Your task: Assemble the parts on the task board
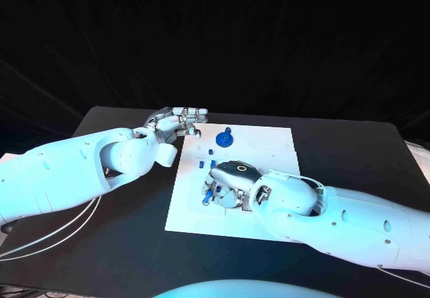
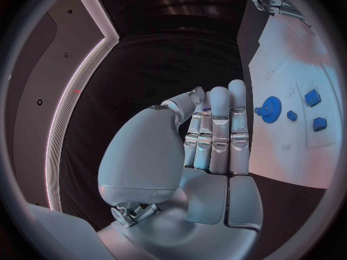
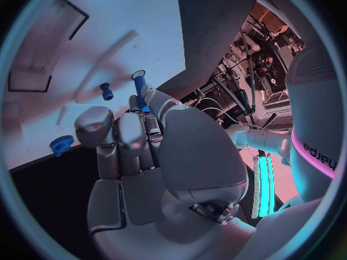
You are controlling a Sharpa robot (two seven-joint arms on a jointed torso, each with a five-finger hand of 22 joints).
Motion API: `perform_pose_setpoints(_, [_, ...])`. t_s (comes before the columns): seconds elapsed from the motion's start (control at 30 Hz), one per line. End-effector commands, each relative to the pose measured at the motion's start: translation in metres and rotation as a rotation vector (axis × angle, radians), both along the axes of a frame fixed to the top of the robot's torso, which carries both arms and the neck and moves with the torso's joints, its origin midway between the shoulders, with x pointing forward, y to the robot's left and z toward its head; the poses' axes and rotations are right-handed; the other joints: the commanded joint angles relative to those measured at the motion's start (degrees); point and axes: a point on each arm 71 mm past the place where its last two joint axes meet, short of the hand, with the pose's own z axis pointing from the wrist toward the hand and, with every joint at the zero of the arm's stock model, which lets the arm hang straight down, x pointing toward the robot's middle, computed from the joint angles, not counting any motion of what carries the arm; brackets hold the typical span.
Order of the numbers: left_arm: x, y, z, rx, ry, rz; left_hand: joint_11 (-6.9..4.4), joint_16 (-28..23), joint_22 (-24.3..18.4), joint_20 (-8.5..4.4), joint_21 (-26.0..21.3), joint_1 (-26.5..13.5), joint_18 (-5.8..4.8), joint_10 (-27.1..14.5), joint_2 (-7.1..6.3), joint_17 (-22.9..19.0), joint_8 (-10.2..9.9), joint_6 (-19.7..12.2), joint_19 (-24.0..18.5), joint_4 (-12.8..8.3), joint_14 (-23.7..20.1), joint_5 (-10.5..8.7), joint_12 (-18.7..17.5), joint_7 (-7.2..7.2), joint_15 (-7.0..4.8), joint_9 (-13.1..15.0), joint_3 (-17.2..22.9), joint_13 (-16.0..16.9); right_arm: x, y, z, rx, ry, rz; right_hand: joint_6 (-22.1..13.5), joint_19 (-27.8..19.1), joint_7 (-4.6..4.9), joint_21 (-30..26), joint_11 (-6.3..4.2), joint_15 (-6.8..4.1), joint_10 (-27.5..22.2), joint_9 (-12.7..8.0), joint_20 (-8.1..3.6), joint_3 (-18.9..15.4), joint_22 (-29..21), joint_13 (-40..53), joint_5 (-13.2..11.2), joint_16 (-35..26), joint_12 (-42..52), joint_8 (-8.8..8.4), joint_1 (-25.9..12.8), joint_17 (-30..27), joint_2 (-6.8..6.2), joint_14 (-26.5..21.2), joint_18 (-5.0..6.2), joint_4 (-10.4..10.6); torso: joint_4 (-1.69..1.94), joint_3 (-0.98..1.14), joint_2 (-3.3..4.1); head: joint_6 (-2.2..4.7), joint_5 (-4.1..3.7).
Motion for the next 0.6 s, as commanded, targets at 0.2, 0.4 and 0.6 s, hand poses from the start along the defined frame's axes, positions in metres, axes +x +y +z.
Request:
perform_pose_setpoints(0.2, [-0.0005, -0.0029, 0.0007, -0.007, -0.005, -0.024, 0.06, -0.19, -0.05, 0.17, -0.3, -0.08, 1.13, -0.38, 0.56, -0.06, -0.16, -0.25, -0.37, 0.08, -0.42, 0.22, 0.38, -0.01, -0.05, -0.09, -0.33, 0.06, -0.0021, 0.0019, -0.0057, -0.074, 0.004, 0.039, -0.27, -0.28, 0.38, 0.06, -1.23, -0.22, 1.77, -0.03, -0.16, 0.44, -0.09, 0.06, 0.18, 0.48, 0.04, -0.42, -0.44, 0.24, 0.18, 1.57, -0.46, -0.1, -0.02, 0.06, 0.0, -0.22, -0.08])
perform_pose_setpoints(0.4, [-0.0006, -0.0029, 0.0007, -0.007, -0.004, -0.025, 0.06, -0.19, -0.05, 0.17, -0.3, -0.08, 1.13, -0.38, 0.56, -0.06, -0.16, -0.25, -0.37, 0.08, -0.42, 0.22, 0.38, -0.01, -0.05, -0.09, -0.33, 0.06, -0.0007, 0.0038, -0.0071, -0.086, -0.005, 0.033, -0.27, -0.28, 0.38, 0.06, -1.22, -0.22, 1.76, -0.03, -0.15, 0.45, -0.09, 0.06, 0.18, 0.5, 0.03, -0.43, -0.45, 0.27, 0.17, 1.57, -0.46, -0.1, 0.02, 0.01, -0.03, -0.32, -0.05])
perform_pose_setpoints(0.6, [-0.0006, -0.0027, 0.0007, -0.007, -0.004, -0.025, 0.06, -0.19, -0.05, 0.17, -0.3, -0.08, 1.13, -0.38, 0.56, -0.06, -0.16, -0.25, -0.37, 0.08, -0.42, 0.22, 0.38, -0.01, -0.05, -0.09, -0.33, 0.06, -0.0005, 0.0061, -0.0108, -0.101, -0.011, 0.027, -0.25, -0.28, 0.38, 0.12, -1.21, -0.2, 1.78, -0.03, -0.13, 0.53, -0.01, 0.07, 0.18, 0.59, -0.03, -0.43, -0.57, 0.36, 0.22, 1.6, -0.47, -0.07, 0.0, 0.03, -0.03, -0.44, 0.05])
